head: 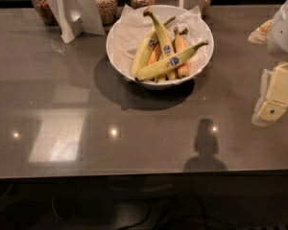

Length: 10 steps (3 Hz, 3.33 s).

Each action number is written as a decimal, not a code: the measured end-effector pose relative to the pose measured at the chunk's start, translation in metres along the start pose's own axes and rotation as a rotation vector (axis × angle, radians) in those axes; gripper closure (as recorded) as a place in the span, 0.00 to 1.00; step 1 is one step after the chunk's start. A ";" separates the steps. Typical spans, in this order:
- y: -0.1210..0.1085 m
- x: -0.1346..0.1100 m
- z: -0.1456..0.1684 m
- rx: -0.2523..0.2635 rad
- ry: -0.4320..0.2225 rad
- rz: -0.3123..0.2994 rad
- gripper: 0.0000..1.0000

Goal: Pick banana from white bowl

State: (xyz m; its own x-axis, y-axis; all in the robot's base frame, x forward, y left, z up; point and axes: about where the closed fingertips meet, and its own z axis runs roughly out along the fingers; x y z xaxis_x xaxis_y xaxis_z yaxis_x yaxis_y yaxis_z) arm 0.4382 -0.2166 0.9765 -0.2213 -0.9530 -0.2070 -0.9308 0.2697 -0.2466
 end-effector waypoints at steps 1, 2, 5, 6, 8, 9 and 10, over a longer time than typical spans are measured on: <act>-0.002 -0.003 -0.001 0.013 -0.015 -0.002 0.00; -0.013 -0.017 0.003 0.055 -0.094 -0.014 0.00; -0.079 -0.098 0.029 0.156 -0.396 -0.178 0.19; -0.089 -0.125 0.041 0.149 -0.434 -0.240 0.42; -0.099 -0.162 0.067 0.128 -0.456 -0.338 0.48; -0.098 -0.171 0.081 0.107 -0.453 -0.368 0.41; -0.098 -0.175 0.095 0.090 -0.446 -0.387 0.43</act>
Offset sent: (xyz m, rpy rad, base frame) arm 0.0410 0.0300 0.0026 0.1761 -0.1711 0.0631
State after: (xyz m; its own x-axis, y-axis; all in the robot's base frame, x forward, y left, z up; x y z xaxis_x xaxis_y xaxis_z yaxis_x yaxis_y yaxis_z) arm 0.5954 -0.0631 0.9470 0.2909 -0.8397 -0.4586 -0.8867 -0.0566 -0.4588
